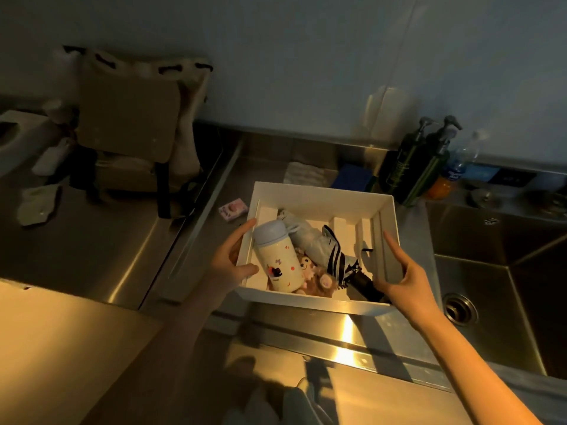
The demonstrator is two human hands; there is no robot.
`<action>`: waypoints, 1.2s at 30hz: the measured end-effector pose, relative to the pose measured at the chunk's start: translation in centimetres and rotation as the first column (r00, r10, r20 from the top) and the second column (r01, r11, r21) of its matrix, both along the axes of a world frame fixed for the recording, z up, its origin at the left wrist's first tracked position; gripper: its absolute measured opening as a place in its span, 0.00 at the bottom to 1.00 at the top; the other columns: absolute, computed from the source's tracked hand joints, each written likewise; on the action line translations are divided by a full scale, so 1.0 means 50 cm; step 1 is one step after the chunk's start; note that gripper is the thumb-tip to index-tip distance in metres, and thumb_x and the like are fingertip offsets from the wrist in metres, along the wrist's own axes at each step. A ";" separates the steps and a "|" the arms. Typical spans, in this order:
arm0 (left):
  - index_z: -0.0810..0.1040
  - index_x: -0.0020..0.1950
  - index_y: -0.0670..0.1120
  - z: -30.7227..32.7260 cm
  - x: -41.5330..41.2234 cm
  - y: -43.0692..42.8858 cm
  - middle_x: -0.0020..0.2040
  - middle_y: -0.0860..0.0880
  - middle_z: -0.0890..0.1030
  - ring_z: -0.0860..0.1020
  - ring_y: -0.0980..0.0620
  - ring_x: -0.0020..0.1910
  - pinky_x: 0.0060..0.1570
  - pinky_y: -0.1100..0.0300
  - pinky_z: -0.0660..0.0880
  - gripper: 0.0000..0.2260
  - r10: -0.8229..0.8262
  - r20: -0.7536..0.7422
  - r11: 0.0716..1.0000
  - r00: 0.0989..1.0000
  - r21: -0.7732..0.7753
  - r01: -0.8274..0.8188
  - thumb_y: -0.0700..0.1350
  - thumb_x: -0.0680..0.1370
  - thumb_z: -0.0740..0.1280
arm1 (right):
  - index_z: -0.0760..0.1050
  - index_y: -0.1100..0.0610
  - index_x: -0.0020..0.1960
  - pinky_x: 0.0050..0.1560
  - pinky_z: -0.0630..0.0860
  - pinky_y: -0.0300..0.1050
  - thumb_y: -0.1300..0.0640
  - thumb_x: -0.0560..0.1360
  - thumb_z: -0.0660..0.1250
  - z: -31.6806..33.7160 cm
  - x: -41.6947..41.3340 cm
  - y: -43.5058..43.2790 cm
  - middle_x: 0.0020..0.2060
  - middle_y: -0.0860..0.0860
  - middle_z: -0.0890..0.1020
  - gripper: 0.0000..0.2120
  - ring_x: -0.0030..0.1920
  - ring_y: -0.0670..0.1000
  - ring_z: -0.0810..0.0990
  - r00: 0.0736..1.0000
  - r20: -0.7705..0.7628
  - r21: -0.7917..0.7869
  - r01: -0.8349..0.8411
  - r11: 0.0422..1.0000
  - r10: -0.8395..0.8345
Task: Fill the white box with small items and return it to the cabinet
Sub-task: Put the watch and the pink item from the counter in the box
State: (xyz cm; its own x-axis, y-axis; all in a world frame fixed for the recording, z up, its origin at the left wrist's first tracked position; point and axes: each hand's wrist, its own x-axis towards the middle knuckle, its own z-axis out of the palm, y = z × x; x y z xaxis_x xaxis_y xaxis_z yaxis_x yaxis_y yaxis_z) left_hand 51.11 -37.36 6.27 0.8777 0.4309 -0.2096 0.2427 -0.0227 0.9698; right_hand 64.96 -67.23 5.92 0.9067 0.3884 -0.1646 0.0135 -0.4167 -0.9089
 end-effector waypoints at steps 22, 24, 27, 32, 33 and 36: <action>0.66 0.63 0.75 -0.128 0.103 0.023 0.51 0.82 0.68 0.70 0.78 0.50 0.35 0.77 0.72 0.43 -0.149 -0.119 0.984 0.982 0.080 0.159 0.30 0.67 0.72 | 0.60 0.42 0.74 0.49 0.78 0.34 0.75 0.68 0.70 -0.069 0.020 -0.001 0.66 0.46 0.68 0.45 0.54 0.42 0.75 0.986 -0.103 -0.068 0.121 0.990 -0.128; 0.66 0.62 0.75 -0.134 0.101 0.023 0.52 0.81 0.67 0.70 0.76 0.51 0.34 0.76 0.73 0.42 -0.137 -0.129 0.986 0.982 0.076 0.147 0.31 0.68 0.72 | 0.60 0.41 0.74 0.56 0.78 0.46 0.75 0.68 0.70 -0.073 0.021 0.000 0.70 0.47 0.67 0.45 0.63 0.48 0.71 0.988 -0.095 -0.067 0.114 0.991 -0.120; 0.65 0.62 0.76 -0.135 0.104 0.020 0.52 0.79 0.67 0.71 0.73 0.52 0.35 0.73 0.74 0.42 -0.135 -0.140 0.986 0.981 0.077 0.147 0.31 0.68 0.73 | 0.63 0.43 0.73 0.60 0.76 0.52 0.75 0.69 0.68 -0.080 0.022 0.000 0.70 0.49 0.67 0.42 0.67 0.52 0.70 0.987 -0.094 -0.045 0.124 0.991 -0.128; 0.64 0.67 0.69 -0.137 0.099 0.018 0.59 0.68 0.67 0.71 0.67 0.55 0.45 0.69 0.72 0.37 -0.132 -0.119 0.981 0.984 0.127 0.147 0.32 0.72 0.69 | 0.68 0.47 0.69 0.60 0.76 0.51 0.72 0.71 0.67 -0.086 0.020 0.002 0.65 0.46 0.70 0.32 0.64 0.51 0.71 0.989 -0.024 -0.053 0.146 0.988 -0.148; 0.64 0.68 0.68 -0.137 0.096 0.017 0.58 0.69 0.68 0.73 0.68 0.54 0.42 0.70 0.73 0.36 -0.125 -0.116 0.980 0.985 0.139 0.140 0.32 0.73 0.68 | 0.67 0.46 0.68 0.57 0.77 0.48 0.71 0.71 0.67 -0.087 0.020 0.000 0.64 0.45 0.70 0.32 0.63 0.50 0.71 0.989 -0.004 -0.056 0.148 0.987 -0.149; 0.65 0.70 0.64 -0.135 0.089 0.017 0.55 0.68 0.70 0.73 0.73 0.49 0.35 0.71 0.75 0.33 -0.106 -0.108 0.975 0.989 0.186 0.124 0.33 0.74 0.67 | 0.66 0.45 0.66 0.48 0.79 0.40 0.71 0.70 0.68 -0.092 0.020 -0.004 0.64 0.47 0.70 0.32 0.58 0.50 0.73 0.986 0.003 -0.045 0.164 0.985 -0.164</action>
